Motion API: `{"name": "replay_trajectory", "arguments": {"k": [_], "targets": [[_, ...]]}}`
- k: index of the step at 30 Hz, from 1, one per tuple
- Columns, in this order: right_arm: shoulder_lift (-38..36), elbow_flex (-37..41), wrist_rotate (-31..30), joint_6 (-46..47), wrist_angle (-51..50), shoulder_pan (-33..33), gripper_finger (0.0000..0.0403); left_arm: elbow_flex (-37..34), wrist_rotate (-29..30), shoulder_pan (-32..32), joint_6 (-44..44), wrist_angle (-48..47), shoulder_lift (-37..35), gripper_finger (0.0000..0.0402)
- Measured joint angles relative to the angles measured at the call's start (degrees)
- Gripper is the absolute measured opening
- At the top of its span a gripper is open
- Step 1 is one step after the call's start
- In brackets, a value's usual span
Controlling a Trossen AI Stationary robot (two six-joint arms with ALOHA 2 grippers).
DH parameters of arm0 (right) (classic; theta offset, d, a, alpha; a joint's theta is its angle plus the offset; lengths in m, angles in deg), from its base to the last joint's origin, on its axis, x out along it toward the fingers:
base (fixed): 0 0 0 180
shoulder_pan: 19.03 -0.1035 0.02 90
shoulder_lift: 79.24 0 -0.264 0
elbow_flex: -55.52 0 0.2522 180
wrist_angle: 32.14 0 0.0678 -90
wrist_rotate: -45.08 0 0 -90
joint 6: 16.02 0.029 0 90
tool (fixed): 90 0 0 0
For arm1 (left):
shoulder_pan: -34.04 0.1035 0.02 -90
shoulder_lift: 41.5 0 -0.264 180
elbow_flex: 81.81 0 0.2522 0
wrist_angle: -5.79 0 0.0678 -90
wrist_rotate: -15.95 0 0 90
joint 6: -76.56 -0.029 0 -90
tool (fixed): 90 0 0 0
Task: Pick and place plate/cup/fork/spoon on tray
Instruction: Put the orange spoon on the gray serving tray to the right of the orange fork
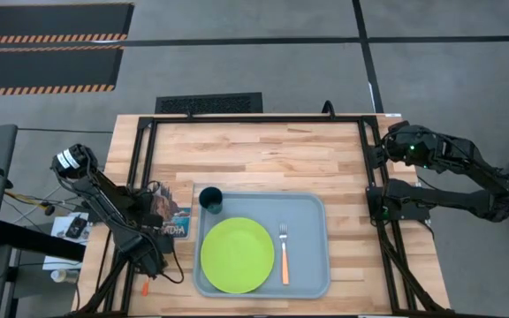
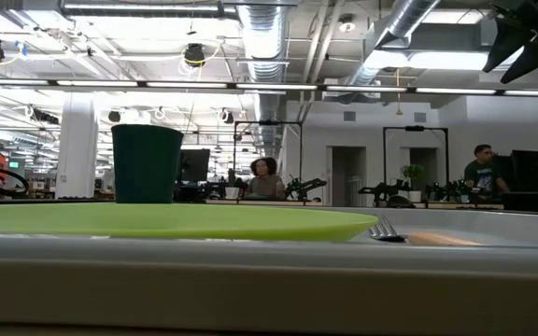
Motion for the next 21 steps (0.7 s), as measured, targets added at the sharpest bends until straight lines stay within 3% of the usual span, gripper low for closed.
{"name": "replay_trajectory", "arguments": {"k": [4, 14, 21], "targets": [[0.01, 0.00, -0.04, 0.00, 0.00, -0.01, 0.0281, -0.02, 0.04, 0.11, 0.38, 0.08, 0.01, 0.0120], [0.01, 0.00, -0.09, 0.00, -0.02, -0.01, 0.0281, 0.24, -0.62, 2.06, -0.11, 0.03, -0.20, 0.0021], [-0.01, 0.00, -0.09, 0.07, 0.00, -0.01, 0.0281, 0.18, -0.33, 3.52, -1.83, 0.32, -0.05, 0.0024]]}}
